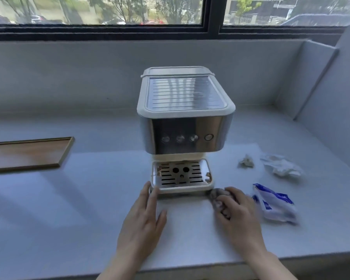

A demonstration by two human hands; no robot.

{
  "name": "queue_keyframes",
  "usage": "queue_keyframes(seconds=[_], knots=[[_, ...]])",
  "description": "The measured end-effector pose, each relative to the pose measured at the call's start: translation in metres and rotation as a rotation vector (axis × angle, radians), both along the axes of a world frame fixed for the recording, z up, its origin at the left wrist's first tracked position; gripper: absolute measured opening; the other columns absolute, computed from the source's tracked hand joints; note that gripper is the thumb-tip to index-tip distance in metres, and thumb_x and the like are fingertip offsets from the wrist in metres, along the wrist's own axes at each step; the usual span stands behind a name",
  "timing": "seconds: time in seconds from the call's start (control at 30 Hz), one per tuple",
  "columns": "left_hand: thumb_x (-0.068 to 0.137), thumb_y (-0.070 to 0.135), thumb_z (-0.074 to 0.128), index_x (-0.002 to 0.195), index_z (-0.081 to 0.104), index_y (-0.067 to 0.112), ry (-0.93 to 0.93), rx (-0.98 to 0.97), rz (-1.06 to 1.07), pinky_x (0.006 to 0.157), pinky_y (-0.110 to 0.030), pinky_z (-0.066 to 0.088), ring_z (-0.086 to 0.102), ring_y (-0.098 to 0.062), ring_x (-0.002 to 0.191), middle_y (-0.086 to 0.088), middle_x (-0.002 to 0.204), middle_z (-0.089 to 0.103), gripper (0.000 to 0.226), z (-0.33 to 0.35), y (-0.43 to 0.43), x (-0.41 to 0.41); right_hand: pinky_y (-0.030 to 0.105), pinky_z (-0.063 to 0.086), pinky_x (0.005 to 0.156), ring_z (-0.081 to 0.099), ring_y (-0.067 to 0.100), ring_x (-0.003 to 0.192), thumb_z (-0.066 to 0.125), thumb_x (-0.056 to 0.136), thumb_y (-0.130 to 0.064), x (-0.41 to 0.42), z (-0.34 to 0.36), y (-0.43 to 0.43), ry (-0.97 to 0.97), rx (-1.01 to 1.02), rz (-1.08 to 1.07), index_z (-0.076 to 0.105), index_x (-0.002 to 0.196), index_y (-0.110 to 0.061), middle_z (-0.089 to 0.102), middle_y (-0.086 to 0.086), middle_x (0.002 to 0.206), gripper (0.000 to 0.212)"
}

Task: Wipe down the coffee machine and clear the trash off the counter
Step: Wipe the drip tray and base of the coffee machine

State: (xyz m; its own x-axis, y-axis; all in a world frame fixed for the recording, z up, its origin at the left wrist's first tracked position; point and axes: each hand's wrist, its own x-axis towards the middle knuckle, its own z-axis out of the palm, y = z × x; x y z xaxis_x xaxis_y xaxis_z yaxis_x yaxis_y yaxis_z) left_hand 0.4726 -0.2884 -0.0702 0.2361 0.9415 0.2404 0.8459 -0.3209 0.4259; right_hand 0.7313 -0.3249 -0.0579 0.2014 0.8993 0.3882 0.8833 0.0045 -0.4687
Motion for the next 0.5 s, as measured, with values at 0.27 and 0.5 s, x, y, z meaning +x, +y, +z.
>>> queue_keyframes(seconds=[0.27, 0.5], knots=[[0.090, 0.062, 0.023, 0.148, -0.022, 0.038, 0.112, 0.048, -0.034, 0.118, -0.023, -0.007, -0.015, 0.005, 0.144, 0.010, 0.162, -0.018, 0.077, -0.012, 0.009, 0.001, 0.002, 0.039, 0.086, 0.055, -0.003, 0.112, 0.076, 0.081, -0.022, -0.005, 0.009, 0.028, 0.438, 0.243, 0.024, 0.063, 0.101, -0.051, 0.054, -0.024, 0.119, 0.038], [0.090, 0.061, 0.025, 0.150, -0.017, 0.036, 0.093, 0.067, -0.031, 0.117, -0.023, 0.000, -0.014, 0.009, 0.141, 0.012, 0.162, -0.016, 0.078, -0.011, 0.008, 0.000, 0.035, 0.049, 0.079, 0.052, 0.025, 0.095, 0.069, 0.080, -0.018, -0.023, -0.017, 0.009, 0.049, 0.184, 0.151, 0.070, 0.102, -0.026, 0.053, -0.003, 0.123, 0.023]])
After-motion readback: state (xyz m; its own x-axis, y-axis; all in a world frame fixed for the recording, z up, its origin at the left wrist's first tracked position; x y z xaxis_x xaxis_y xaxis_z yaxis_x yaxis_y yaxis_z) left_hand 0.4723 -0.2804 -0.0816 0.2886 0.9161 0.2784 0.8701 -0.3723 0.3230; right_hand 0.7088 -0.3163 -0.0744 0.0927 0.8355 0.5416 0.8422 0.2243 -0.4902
